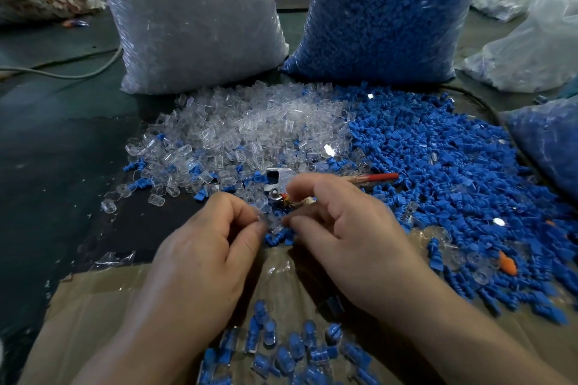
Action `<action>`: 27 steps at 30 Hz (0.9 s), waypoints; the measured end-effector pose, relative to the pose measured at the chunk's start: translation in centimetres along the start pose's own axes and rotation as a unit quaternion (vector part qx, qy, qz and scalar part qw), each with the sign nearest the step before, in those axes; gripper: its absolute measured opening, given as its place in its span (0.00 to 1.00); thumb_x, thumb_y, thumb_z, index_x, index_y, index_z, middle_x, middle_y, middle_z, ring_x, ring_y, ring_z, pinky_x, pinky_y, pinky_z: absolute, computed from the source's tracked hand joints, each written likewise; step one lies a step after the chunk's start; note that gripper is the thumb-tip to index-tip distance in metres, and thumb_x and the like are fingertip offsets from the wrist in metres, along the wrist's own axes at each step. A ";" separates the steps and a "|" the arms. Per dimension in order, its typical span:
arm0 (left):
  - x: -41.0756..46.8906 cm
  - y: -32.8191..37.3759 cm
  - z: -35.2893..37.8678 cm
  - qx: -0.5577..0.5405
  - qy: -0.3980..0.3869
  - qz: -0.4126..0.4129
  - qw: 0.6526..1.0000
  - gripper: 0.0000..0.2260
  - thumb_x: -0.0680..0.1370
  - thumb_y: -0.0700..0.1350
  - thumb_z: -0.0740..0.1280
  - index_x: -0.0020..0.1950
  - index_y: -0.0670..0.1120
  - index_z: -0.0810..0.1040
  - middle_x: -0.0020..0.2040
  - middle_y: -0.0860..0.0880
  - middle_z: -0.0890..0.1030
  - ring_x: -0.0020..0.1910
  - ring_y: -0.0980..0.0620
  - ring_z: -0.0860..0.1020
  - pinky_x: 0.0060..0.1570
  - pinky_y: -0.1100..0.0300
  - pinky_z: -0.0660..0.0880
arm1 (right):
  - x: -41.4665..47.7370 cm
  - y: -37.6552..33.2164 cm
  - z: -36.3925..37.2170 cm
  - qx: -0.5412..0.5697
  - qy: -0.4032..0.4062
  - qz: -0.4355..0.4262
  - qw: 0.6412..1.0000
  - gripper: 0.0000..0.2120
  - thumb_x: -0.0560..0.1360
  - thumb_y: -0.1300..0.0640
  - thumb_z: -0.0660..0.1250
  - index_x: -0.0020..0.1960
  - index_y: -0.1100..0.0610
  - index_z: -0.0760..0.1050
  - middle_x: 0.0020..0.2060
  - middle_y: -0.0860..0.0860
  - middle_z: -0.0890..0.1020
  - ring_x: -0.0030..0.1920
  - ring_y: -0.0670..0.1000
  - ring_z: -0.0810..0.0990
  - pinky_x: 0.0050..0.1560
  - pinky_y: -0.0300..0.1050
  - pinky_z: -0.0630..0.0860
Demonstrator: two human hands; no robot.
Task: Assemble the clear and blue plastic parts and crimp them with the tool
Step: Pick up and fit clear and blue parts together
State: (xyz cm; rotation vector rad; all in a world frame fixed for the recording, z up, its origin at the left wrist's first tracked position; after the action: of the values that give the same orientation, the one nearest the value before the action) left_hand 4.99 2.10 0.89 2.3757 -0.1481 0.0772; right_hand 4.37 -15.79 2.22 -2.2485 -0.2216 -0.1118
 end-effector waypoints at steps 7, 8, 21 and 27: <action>-0.1 0.2 0.4 -0.064 -0.029 0.026 0.997 0.05 0.74 0.60 0.63 0.48 0.63 0.75 0.41 0.63 0.83 0.43 0.62 0.80 0.37 0.56 0.75 | 0.1 -0.8 0.5 -0.142 -0.078 -0.077 0.984 0.07 0.76 0.55 0.68 0.53 0.48 0.74 0.50 0.42 0.76 0.53 0.46 0.70 0.55 0.44 0.69; -0.1 0.3 0.4 -0.065 -0.034 0.031 0.997 0.05 0.74 0.59 0.63 0.48 0.63 0.75 0.41 0.63 0.83 0.43 0.62 0.80 0.36 0.58 0.74 | 0.1 -0.9 0.5 -0.154 -0.084 -0.084 0.981 0.05 0.77 0.54 0.67 0.52 0.49 0.74 0.49 0.43 0.76 0.52 0.47 0.69 0.54 0.45 0.69; -0.2 0.1 0.9 -0.171 -0.033 0.021 0.984 0.12 0.74 0.66 0.67 0.49 0.61 0.79 0.41 0.57 0.84 0.39 0.56 0.82 0.35 0.50 0.82 | 0.3 -0.7 0.5 -0.222 -0.087 -0.104 0.966 0.05 0.78 0.57 0.64 0.52 0.49 0.75 0.47 0.43 0.76 0.49 0.48 0.69 0.51 0.47 0.72; 0.2 -0.6 0.4 -0.258 0.024 -0.052 0.964 0.19 0.62 0.65 0.68 0.46 0.57 0.82 0.35 0.53 0.83 0.33 0.53 0.81 0.31 0.60 0.79 | 0.4 0.2 -0.2 -0.090 0.008 -0.046 0.995 0.09 0.77 0.56 0.69 0.54 0.46 0.77 0.49 0.39 0.78 0.50 0.40 0.73 0.50 0.31 0.70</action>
State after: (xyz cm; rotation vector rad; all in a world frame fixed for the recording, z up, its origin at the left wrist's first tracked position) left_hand 5.25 2.26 0.24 1.8544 -0.0146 0.0405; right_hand 4.81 -15.98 2.25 -2.4157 -0.3178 -0.2054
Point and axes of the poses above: each hand's wrist, its own x-axis towards the middle knuckle, its own z-axis out of the palm, y = z × x, the point moved 3 cm from there along x, towards the middle knuckle
